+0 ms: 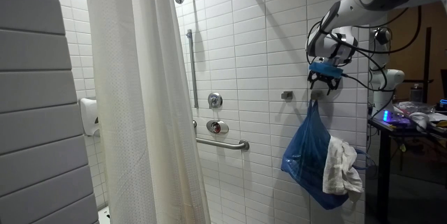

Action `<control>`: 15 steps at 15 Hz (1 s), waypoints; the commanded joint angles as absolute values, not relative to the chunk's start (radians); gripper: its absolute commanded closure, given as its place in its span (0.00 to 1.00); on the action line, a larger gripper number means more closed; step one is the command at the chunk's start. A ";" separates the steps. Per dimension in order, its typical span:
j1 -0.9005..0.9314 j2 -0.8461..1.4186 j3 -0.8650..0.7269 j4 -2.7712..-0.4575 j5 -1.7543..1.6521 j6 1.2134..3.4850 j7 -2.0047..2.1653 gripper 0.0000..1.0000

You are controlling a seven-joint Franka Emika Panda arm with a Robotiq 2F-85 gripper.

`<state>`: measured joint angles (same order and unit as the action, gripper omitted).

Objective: Put the white towel in the plastic

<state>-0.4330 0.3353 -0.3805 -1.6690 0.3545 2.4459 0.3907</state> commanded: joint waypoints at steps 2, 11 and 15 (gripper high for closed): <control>-0.399 0.265 -0.387 -1.762 0.298 2.520 0.419 0.00; -0.283 -0.061 -0.368 -2.143 -0.047 2.570 0.421 0.00; -0.275 -0.202 -0.292 -2.297 -0.128 2.488 0.326 0.00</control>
<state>-0.2825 -0.0727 -0.3385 -2.1690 -0.0874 2.5404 0.3909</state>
